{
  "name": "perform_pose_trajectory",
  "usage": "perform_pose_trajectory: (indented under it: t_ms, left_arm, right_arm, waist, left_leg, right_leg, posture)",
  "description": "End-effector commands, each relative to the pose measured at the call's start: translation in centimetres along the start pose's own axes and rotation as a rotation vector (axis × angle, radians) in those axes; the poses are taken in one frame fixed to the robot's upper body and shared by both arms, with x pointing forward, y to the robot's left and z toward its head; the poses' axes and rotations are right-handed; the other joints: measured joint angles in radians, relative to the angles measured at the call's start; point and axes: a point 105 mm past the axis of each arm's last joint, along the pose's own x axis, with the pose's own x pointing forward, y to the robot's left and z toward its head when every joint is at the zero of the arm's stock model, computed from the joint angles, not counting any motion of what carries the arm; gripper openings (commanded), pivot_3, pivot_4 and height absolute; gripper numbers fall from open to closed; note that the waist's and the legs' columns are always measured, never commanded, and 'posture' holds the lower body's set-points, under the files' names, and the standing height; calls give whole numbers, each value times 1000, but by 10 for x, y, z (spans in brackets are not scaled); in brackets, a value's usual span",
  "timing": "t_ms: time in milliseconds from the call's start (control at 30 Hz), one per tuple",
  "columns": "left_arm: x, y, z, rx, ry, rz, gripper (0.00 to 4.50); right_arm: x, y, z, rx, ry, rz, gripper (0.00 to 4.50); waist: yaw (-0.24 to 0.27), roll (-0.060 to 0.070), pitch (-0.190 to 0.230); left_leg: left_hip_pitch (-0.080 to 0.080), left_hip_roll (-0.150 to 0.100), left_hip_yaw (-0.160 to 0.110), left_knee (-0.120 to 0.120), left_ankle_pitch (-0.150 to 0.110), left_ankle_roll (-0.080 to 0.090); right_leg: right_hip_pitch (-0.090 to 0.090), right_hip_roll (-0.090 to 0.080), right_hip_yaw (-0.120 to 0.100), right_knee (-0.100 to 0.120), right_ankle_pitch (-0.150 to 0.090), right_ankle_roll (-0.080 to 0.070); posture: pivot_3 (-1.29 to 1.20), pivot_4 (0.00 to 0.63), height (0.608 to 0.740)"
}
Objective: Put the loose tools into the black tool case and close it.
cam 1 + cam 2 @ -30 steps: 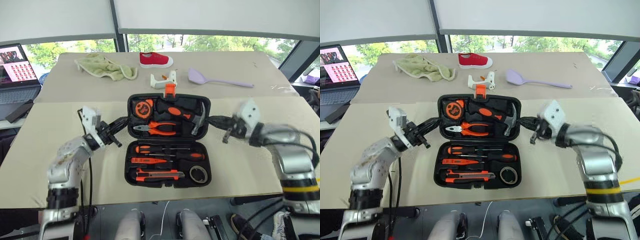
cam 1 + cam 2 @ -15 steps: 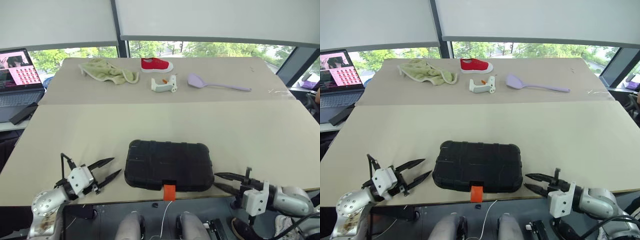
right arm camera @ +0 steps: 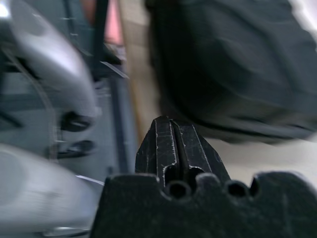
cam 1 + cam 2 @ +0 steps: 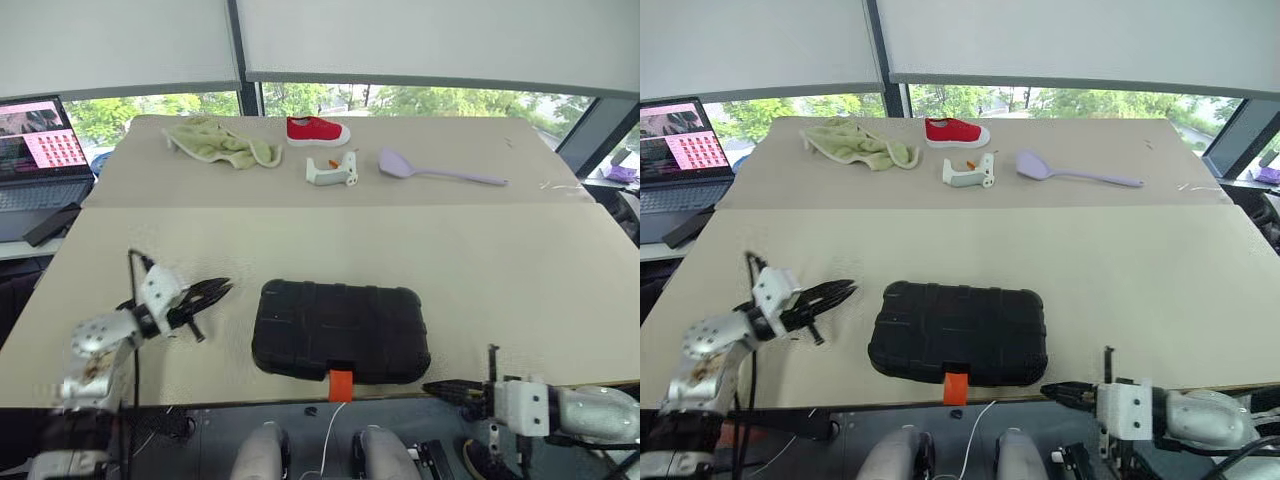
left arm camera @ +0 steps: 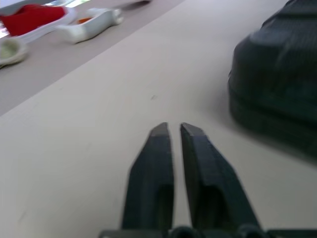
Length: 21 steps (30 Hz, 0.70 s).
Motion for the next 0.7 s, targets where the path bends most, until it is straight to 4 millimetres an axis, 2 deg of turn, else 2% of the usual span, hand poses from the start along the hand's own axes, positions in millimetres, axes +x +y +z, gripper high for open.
perform_pose_trajectory:
  t_ms: [33,167,300,367,467,533,700]
  left_arm:
    - [17,-5,5,-20,49,-95,52]
    - [26,-24,-9,-11,125,-250,52]
    - [31,-32,-13,-41,118,-280,52]
    - [26,-39,-12,-84,99,-290,52]
    - [20,-44,-7,-100,55,-257,52]
    - [17,-45,-2,-148,27,-209,52]
    - [5,-14,14,-183,-29,-42,52]
  right_arm:
    - [19,-4,9,22,2,18,0]
    - [35,-26,16,-20,-17,-63,0]
    - [41,-48,14,-68,-4,-118,0]
    - [41,-75,8,-47,13,-210,0]
    - [41,-101,-2,-49,39,-281,0]
    - [41,-115,-9,-47,57,-319,0]
    - [32,-119,-19,-22,90,-309,0]
  waist:
    - [-1,0,0]
    - [-6,0,0]
    - [-4,-1,0]
    - [-4,-2,0]
    - [-9,-2,0]
    - [-10,-2,0]
    - [3,-2,0]
  left_leg:
    - [-1,0,0,0,0,0]
    - [-4,-1,0,0,0,0]
    - [-8,-1,1,2,1,-1]
    - [-9,-1,1,2,1,-1]
    - [-9,0,1,2,1,-1]
    - [-9,0,2,2,1,-1]
    - [-10,0,1,2,1,-1]
  right_leg:
    - [-1,1,0,0,0,0]
    - [-5,4,1,1,0,0]
    - [-9,5,2,3,1,-1]
    - [-10,5,2,2,1,0]
    - [-11,4,3,3,2,0]
    - [-11,3,3,3,2,0]
    - [-12,3,1,5,2,0]
  posture:
    - [0,150,740]
    - [0,150,740]
    - [0,150,740]
    - [0,150,740]
    - [0,150,740]
    - [0,150,740]
    - [0,150,740]
